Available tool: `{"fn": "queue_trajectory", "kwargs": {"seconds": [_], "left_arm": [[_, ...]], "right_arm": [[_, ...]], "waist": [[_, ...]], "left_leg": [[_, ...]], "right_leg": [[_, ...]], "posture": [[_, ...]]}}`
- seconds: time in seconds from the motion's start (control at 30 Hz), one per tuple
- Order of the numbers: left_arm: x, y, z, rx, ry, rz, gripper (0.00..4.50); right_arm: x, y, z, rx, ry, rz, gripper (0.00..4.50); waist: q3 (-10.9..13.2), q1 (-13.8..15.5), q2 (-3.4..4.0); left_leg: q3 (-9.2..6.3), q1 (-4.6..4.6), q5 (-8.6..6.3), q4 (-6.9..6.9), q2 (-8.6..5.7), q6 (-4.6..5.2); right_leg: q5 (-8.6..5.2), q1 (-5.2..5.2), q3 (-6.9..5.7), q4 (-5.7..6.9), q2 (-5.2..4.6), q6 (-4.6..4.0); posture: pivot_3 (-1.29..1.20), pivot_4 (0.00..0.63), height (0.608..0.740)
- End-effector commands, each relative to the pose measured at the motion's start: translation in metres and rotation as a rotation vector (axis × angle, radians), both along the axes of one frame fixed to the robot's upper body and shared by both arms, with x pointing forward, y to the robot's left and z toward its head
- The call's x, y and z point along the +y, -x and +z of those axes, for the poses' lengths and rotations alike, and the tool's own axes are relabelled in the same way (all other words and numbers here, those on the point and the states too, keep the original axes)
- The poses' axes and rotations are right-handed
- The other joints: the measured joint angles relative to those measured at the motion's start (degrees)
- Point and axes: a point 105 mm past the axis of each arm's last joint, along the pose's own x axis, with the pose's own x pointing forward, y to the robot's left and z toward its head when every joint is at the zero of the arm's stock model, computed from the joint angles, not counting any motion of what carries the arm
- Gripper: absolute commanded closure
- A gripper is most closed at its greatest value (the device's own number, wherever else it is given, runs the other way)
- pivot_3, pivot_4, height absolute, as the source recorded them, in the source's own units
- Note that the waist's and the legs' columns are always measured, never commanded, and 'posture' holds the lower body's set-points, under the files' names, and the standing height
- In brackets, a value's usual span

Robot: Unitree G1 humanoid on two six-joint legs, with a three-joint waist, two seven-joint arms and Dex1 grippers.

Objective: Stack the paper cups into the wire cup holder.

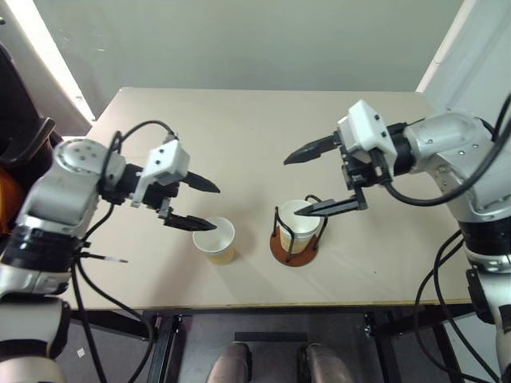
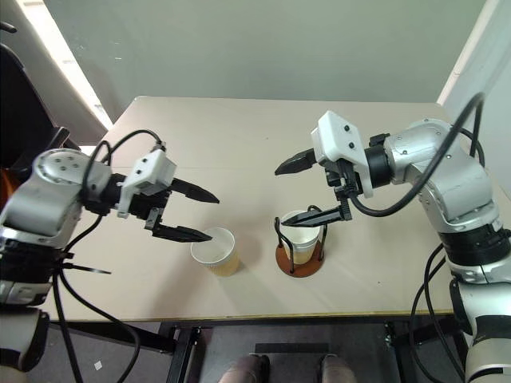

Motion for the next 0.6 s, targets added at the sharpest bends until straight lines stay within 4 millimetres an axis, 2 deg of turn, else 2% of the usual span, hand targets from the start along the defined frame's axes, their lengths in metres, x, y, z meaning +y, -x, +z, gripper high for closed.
{"fn": "queue_trajectory", "kwargs": {"seconds": [0.03, 0.2, 0.27, 0.37, 0.6], "left_arm": [[-0.001, -0.008, -0.005, -0.005, -0.067, -0.028, 0.16], [-0.011, -0.017, -0.013, 0.015, -0.088, -0.066, 0.16], [-0.013, -0.018, -0.014, 0.015, -0.104, -0.076, 0.54], [-0.011, -0.019, -0.021, 0.017, -0.171, -0.100, 1.38], [-0.010, -0.020, -0.026, 0.014, -0.246, -0.147, 3.88]], "right_arm": [[-0.002, 0.011, 0.009, -0.012, -0.029, 0.000, 0.02], [-0.008, 0.014, 0.005, -0.006, -0.016, -0.046, 0.02], [-0.010, 0.015, 0.005, -0.008, -0.018, -0.068, 0.00], [-0.015, 0.018, 0.005, -0.017, -0.010, -0.097, 0.00], [-0.020, 0.020, 0.005, -0.036, 0.001, -0.133, 0.00]], "waist": [[0.00, 0.00, 0.00], [0.00, 0.02, 0.00], [0.00, 0.04, 0.00], [0.00, 0.07, 0.00], [0.00, 0.13, 0.00]], "left_leg": [[0.00, 0.00, 0.01, 0.01, 0.00, 0.01], [-0.01, -0.04, 0.05, 0.18, -0.01, 0.05], [-0.01, -0.08, 0.03, 0.24, -0.01, 0.08], [-0.01, -0.12, 0.02, 0.29, -0.02, 0.11], [-0.02, -0.25, -0.01, 0.37, -0.01, 0.17]], "right_leg": [[0.00, 0.00, 0.00, -0.01, 0.00, 0.00], [0.11, 0.05, 0.01, -0.01, 0.00, 0.18], [0.26, 0.04, 0.01, -0.04, 0.00, 0.43], [0.33, 0.04, 0.01, -0.09, 0.00, 0.56], [0.44, 0.05, 0.01, -0.33, 0.02, 0.77]], "posture": [[0.00, 0.150, 0.740], [0.00, 0.150, 0.740], [0.00, 0.150, 0.740], [0.00, 0.150, 0.740], [0.00, 0.150, 0.740]]}}
